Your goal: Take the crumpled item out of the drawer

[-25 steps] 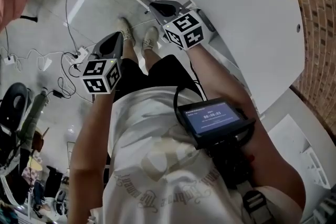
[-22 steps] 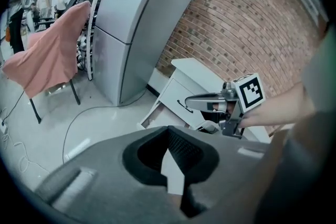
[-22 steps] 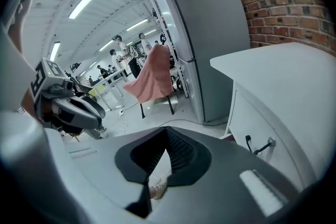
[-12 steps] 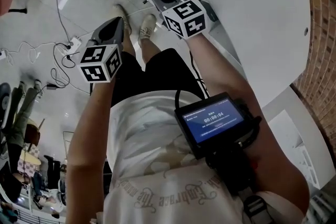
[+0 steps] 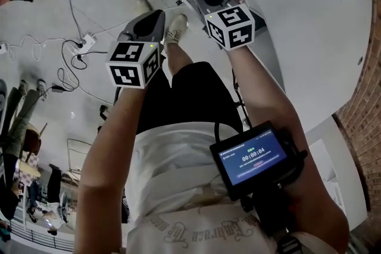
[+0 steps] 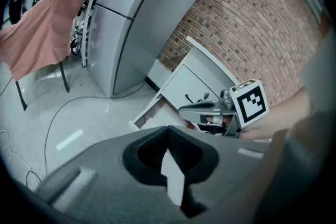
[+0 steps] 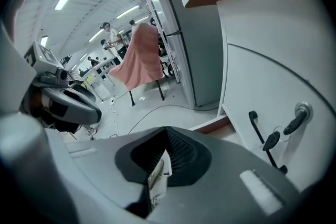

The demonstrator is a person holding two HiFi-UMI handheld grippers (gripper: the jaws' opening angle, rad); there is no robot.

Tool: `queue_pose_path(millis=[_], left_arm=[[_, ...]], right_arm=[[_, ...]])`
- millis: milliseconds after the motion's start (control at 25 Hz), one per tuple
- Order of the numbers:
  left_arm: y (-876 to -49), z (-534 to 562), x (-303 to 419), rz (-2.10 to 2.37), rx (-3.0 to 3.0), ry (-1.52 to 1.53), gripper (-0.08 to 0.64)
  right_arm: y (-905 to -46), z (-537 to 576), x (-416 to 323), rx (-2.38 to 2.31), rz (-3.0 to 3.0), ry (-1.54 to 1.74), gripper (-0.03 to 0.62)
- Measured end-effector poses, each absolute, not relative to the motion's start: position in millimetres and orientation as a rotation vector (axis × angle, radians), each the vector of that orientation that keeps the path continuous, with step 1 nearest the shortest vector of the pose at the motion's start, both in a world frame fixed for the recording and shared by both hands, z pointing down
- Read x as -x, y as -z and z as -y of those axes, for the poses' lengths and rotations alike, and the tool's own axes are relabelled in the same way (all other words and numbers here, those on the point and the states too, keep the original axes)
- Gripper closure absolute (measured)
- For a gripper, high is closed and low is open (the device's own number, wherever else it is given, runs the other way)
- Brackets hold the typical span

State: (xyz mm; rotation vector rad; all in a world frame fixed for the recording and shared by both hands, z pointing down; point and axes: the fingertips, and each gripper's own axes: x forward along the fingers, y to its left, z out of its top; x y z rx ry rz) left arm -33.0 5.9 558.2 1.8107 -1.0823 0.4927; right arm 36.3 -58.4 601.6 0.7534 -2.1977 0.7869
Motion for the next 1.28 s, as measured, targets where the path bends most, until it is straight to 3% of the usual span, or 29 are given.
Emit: queue_pose_path(millis=[1280], left_arm=[[-676.1,18.0,64.5,1.005,-1.754,-0.512,0.557]], right_arm=[[-799.9,87.8,-65.6,-0.82,1.843,-0.775,0.583]])
